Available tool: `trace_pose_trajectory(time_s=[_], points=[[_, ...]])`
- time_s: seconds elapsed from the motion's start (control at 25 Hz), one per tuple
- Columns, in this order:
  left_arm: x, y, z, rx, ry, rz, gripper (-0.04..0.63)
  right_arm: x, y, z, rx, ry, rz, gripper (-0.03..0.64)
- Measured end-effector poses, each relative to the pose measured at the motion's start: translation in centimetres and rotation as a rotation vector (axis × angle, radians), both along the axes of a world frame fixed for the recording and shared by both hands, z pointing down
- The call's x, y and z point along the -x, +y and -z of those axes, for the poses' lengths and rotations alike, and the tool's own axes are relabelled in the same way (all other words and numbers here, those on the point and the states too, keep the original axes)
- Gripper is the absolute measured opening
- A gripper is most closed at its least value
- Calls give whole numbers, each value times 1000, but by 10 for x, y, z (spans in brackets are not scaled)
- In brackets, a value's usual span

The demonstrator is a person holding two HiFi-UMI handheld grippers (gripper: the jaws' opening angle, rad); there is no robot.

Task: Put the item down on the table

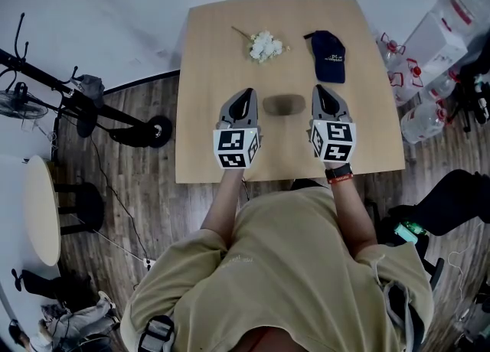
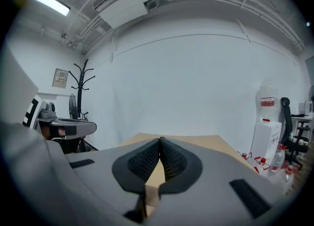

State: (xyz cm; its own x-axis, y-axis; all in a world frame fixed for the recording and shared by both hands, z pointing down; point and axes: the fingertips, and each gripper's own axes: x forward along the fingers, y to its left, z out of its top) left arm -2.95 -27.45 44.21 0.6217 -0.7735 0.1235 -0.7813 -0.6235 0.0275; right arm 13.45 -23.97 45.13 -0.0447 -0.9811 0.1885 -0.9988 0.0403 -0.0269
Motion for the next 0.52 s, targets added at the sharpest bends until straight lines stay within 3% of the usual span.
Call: trace_pose_trajectory(time_s=[0.52], points=[[-19,-12,-29,69,-18,-55,23,-5,-19,-20,48,-23,41,3]])
